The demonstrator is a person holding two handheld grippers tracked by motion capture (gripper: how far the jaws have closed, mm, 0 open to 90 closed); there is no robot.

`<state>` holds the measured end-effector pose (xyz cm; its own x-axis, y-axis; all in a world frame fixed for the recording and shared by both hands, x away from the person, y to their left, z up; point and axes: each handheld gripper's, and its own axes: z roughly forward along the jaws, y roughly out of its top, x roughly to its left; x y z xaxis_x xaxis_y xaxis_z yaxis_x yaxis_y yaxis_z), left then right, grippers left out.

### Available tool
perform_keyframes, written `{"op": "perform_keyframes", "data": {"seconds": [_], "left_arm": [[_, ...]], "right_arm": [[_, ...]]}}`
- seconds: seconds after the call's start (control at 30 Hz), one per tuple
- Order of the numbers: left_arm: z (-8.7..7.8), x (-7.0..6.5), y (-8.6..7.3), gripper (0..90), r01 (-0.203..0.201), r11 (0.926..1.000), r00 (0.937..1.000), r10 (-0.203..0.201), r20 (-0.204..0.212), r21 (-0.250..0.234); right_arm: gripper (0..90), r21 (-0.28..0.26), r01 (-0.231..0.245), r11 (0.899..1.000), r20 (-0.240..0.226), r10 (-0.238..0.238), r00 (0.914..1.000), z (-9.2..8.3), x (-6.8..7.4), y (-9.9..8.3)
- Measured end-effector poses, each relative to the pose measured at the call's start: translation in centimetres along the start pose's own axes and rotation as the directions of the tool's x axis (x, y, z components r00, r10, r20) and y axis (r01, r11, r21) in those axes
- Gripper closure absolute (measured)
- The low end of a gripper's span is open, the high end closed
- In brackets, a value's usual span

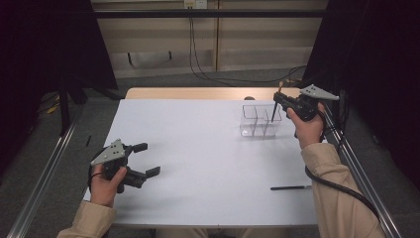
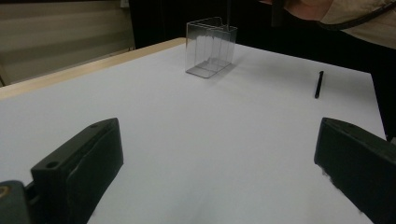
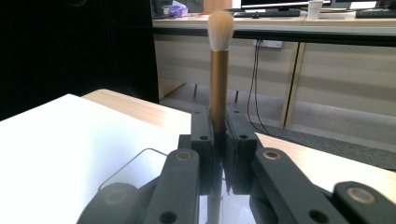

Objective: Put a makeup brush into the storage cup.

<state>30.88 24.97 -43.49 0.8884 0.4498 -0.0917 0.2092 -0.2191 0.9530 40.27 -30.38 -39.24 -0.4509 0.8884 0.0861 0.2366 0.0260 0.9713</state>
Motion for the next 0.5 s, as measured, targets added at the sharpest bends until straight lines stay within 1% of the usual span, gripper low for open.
{"op": "perform_keyframes", "data": {"seconds": [0.3,0.4,0.5], "left_arm": [[-0.04,0.01,0.02,1.1,-0.001,1.0,1.0,0.001,-0.004,0.002],[-0.04,0.0,0.02,1.2,-0.001,1.0,1.0,0.001,-0.003,0.0],[-0.07,0.02,0.0,1.2,0.0,1.0,1.0,0.0,-0.003,0.0]], "right_arm": [[83.8,0.011,-0.01,1.0,0.002,0.01,0.9999,0.15,0.05,-0.75],[83.8,0.01,-0.006,1.0,-0.001,0.006,1.0,0.14,0.06,-0.77],[83.7,0.02,0.004,1.0,-0.002,-0.004,1.0,0.09,0.05,-0.8]]}}
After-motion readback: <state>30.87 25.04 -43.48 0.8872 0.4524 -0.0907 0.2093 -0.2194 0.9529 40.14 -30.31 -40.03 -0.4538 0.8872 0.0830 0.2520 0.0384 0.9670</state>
